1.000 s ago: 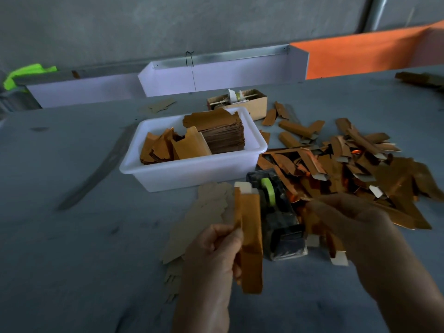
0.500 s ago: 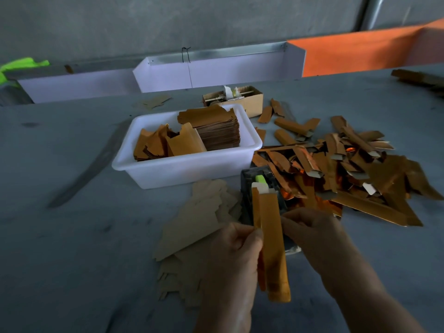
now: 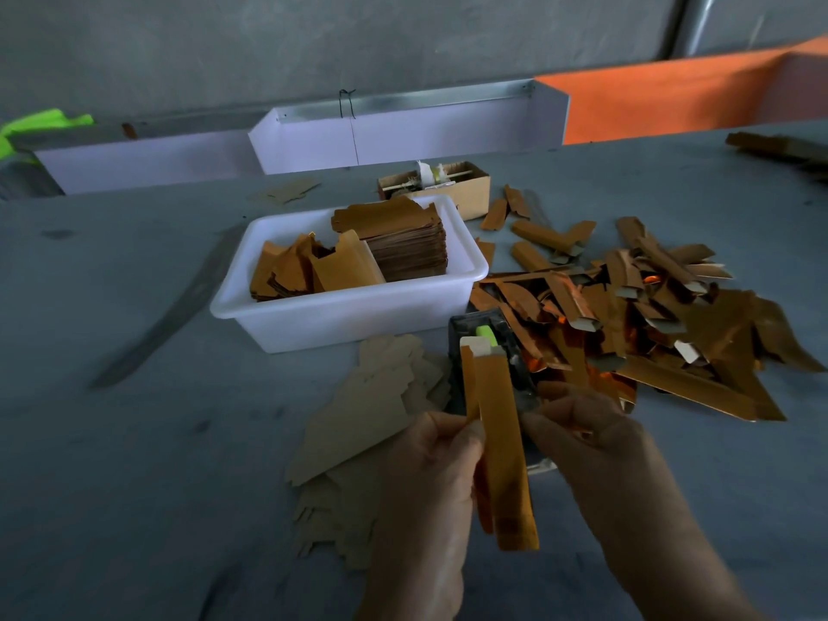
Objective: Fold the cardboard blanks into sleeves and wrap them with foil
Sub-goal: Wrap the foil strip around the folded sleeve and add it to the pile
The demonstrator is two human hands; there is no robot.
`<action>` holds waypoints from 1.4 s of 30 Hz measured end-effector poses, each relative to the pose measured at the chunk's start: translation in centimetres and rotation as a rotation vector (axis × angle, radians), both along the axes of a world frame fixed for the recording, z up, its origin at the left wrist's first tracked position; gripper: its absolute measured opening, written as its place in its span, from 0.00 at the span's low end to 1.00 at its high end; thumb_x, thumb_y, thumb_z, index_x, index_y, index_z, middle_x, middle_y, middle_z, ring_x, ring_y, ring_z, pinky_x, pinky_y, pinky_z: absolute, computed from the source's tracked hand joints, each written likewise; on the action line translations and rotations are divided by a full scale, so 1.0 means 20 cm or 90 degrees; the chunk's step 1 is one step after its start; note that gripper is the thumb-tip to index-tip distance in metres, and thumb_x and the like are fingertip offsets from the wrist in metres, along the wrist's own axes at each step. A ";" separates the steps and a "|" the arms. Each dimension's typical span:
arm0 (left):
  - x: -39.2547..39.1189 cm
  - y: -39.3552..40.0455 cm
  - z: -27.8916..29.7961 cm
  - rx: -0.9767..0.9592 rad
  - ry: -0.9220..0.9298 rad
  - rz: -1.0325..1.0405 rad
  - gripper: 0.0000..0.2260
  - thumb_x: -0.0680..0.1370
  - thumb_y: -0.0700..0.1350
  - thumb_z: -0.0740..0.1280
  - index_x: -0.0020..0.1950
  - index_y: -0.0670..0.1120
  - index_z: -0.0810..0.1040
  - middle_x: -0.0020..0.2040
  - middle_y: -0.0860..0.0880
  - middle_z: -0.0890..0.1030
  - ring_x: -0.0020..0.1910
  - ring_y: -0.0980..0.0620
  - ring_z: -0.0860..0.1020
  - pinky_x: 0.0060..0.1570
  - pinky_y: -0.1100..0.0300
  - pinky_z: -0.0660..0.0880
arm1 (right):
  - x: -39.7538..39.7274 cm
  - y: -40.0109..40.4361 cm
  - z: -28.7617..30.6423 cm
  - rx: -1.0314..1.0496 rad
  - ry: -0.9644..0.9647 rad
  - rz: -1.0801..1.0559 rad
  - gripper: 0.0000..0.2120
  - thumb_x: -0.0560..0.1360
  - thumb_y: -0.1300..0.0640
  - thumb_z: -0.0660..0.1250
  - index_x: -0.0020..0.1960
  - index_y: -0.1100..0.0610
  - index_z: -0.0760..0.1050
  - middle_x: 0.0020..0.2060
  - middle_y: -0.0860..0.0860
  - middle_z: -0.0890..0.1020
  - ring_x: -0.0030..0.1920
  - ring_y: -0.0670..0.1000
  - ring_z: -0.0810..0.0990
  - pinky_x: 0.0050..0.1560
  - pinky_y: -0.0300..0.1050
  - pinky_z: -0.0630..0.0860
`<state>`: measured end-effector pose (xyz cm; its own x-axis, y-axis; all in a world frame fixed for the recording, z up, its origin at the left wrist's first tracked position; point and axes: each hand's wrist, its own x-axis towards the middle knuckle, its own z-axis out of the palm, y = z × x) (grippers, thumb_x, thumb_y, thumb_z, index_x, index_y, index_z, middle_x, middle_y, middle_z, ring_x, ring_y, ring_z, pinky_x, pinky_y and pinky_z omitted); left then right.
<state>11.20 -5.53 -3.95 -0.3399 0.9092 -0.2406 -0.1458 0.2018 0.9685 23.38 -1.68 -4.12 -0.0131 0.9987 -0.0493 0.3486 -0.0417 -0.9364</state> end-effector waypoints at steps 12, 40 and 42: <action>-0.01 0.03 0.02 0.037 0.049 -0.092 0.08 0.78 0.46 0.66 0.39 0.48 0.77 0.29 0.53 0.77 0.28 0.59 0.75 0.28 0.68 0.71 | -0.03 -0.05 -0.02 0.131 -0.214 -0.021 0.08 0.71 0.54 0.70 0.35 0.51 0.75 0.52 0.41 0.73 0.54 0.48 0.75 0.45 0.37 0.70; 0.02 -0.02 0.09 0.032 0.040 -0.068 0.05 0.75 0.43 0.70 0.39 0.50 0.82 0.38 0.48 0.85 0.38 0.50 0.84 0.44 0.52 0.82 | 0.10 -0.06 0.19 0.038 0.060 0.211 0.15 0.69 0.61 0.67 0.39 0.40 0.81 0.38 0.44 0.83 0.38 0.42 0.80 0.35 0.38 0.74; 0.02 -0.02 0.10 0.022 0.021 -0.068 0.06 0.75 0.41 0.70 0.38 0.48 0.83 0.38 0.46 0.85 0.39 0.48 0.84 0.44 0.50 0.82 | 0.09 -0.07 0.18 0.069 0.013 0.211 0.17 0.70 0.62 0.67 0.40 0.38 0.81 0.38 0.43 0.83 0.40 0.42 0.79 0.34 0.35 0.75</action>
<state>11.51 -6.01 -2.04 -0.2482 0.9481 -0.1989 -0.0930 0.1810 0.9791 25.18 -3.00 -0.61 -0.3375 0.9394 0.0609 0.3070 0.1710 -0.9362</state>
